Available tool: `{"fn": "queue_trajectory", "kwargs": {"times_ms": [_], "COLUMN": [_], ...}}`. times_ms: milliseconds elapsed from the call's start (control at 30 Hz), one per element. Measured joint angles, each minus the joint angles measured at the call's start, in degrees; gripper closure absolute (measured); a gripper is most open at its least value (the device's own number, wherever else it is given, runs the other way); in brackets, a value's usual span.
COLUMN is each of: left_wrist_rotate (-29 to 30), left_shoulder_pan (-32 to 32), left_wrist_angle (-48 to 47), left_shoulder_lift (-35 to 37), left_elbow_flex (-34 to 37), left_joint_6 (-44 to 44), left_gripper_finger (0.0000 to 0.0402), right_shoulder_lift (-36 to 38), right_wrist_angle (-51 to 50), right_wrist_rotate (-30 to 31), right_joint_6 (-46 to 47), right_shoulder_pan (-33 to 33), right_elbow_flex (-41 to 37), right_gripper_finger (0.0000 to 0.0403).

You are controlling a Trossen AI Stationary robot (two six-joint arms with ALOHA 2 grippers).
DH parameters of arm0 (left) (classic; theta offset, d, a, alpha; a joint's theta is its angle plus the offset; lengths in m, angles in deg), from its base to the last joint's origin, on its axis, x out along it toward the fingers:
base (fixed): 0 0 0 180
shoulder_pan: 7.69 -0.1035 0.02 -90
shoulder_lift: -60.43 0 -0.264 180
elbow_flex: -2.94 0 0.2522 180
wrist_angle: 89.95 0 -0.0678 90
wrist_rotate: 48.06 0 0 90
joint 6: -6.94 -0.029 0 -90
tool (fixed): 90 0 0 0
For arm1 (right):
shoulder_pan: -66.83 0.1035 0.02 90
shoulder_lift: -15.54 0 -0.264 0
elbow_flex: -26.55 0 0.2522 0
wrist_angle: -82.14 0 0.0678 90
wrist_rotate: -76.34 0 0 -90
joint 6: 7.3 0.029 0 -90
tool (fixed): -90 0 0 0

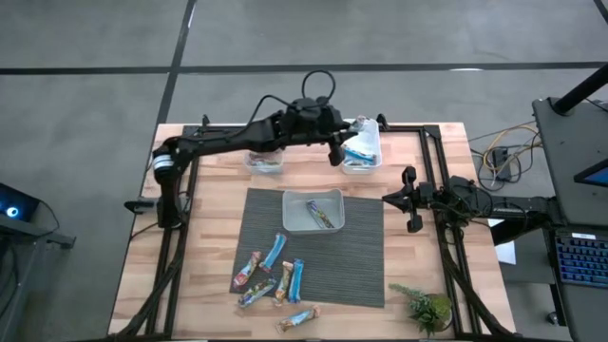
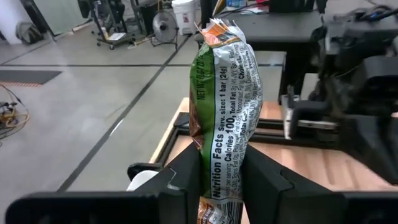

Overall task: Pick and place Granola Bars by type
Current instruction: Put the yellow granola bar into the white bin

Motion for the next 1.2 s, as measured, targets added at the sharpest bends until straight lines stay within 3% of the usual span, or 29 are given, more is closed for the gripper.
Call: {"fn": "queue_trajectory", "kwargs": {"times_ms": [500,1200], "left_wrist_rotate": [-1.5,-5.7], "left_shoulder_pan": [-5.4,-7.4], "left_wrist_angle": [0.8,13.4], "left_shoulder_lift": [-8.5,-19.4], "left_elbow_flex": [-8.6,-8.7], "left_joint_6": [1.7,3.7], "left_gripper_finger": [0.0323,0.0323], "right_shoulder_lift": [0.0,-0.1], "right_wrist_angle": [0.0,0.0], "right_wrist_rotate": [0.0,0.0], "right_joint_6": [0.0,0.0], "right_shoulder_pan": [0.0,0.0], "right_elbow_flex": [0.0,0.0], "right_gripper_finger": [0.0394,0.0394]}}
